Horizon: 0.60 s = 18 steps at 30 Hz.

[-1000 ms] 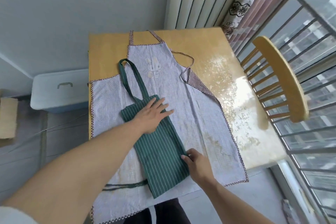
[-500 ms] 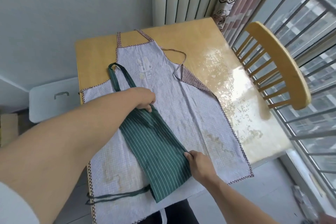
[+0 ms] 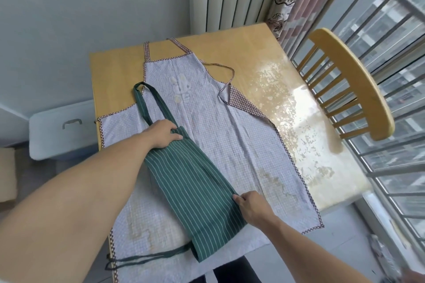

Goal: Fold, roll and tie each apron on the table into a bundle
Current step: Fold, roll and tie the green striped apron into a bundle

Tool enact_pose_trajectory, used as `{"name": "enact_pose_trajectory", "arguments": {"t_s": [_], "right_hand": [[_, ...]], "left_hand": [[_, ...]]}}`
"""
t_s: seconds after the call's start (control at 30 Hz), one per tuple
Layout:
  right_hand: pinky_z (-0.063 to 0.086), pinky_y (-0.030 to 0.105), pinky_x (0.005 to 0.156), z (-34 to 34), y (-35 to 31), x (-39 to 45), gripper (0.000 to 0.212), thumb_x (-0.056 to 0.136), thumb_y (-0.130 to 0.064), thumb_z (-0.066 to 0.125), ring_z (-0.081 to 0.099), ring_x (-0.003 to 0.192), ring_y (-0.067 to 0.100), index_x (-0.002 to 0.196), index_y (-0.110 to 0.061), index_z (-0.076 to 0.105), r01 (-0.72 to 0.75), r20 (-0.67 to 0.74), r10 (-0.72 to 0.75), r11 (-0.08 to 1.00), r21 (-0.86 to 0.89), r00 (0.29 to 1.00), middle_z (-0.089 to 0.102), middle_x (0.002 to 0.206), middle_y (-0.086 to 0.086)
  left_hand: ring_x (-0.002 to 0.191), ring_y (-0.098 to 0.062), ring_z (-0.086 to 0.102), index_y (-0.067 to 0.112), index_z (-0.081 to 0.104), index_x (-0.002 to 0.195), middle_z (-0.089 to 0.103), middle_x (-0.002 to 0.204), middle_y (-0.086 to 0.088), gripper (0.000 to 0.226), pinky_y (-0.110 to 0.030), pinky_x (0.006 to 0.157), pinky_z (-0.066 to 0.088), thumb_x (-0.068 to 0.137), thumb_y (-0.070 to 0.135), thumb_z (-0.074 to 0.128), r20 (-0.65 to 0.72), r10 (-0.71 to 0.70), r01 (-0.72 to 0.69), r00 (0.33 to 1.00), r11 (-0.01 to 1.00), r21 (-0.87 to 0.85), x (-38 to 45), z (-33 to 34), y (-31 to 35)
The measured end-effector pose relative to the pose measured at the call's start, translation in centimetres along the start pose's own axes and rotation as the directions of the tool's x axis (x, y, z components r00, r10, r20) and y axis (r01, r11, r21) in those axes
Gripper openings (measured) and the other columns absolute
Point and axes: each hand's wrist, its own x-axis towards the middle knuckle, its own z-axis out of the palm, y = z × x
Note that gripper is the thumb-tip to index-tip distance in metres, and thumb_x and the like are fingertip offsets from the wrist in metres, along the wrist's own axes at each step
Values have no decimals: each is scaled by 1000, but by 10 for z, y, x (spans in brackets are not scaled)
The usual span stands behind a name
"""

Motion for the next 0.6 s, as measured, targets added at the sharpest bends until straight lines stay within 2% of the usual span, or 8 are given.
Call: {"name": "enact_pose_trajectory", "arguments": {"t_s": [0.13,0.2,0.27,0.3,0.37,0.43,0.53,0.6], "right_hand": [[37,27,50,1,-2,1,52,106,-43,48,45,47,12,61,-18,46,-12,-32,12,1000,-2,999,50,53,-7],[39,27,50,2,-3,-1,51,106,-42,49,45,47,11,62,-17,48,-17,-45,17,1000,2,999,50,53,-7],[46,28,55,2,-2,-3,44,104,-44,51,52,53,9,71,-16,55,-22,-58,23,1000,13,998,57,59,-7],[50,29,61,3,-1,-6,37,102,-47,54,58,61,8,83,-17,60,-25,-74,27,999,28,997,62,69,-8],[51,30,71,2,2,-10,37,96,-54,62,64,79,9,103,-18,58,-44,-126,55,995,87,991,65,88,-8],[50,29,73,-1,2,-14,43,91,-58,66,63,83,9,106,-19,58,-66,-128,81,991,117,988,64,92,-9],[50,28,66,0,2,-22,44,88,-62,67,65,77,10,98,-20,59,-113,-53,116,992,58,992,68,85,-7],[50,28,61,0,0,-28,46,86,-66,66,65,69,12,88,-20,60,-133,-27,132,990,-50,991,68,77,-6]], "left_hand": [[66,-22,51,15,52,78,52,73,-3,51,-33,58,37,86,64,65,-129,-41,54,991,994,99,-4,2,7],[89,-22,59,20,55,102,56,97,1,52,-36,74,48,83,67,69,-86,-89,88,992,996,-20,-7,5,1],[114,-26,58,20,53,125,56,126,0,58,-41,95,50,82,49,79,4,-122,122,993,988,-92,-12,7,-11],[115,-26,58,22,54,126,57,131,-2,54,-41,97,49,83,39,81,13,-142,143,990,987,-68,-17,9,-18],[104,-24,59,26,55,114,61,123,-3,41,-38,88,48,83,33,81,-65,-187,189,980,982,27,-26,12,-24],[103,-24,58,27,52,118,61,120,-2,47,-38,86,46,82,38,81,-206,-193,217,959,971,99,-36,16,-21],[131,-27,43,22,38,146,46,143,-7,77,-42,111,35,83,41,79,-396,-56,164,917,955,246,-52,42,-16],[148,-26,24,23,32,153,30,159,-5,75,-42,124,17,90,36,71,-445,112,11,888,965,263,-70,65,-6]]}}
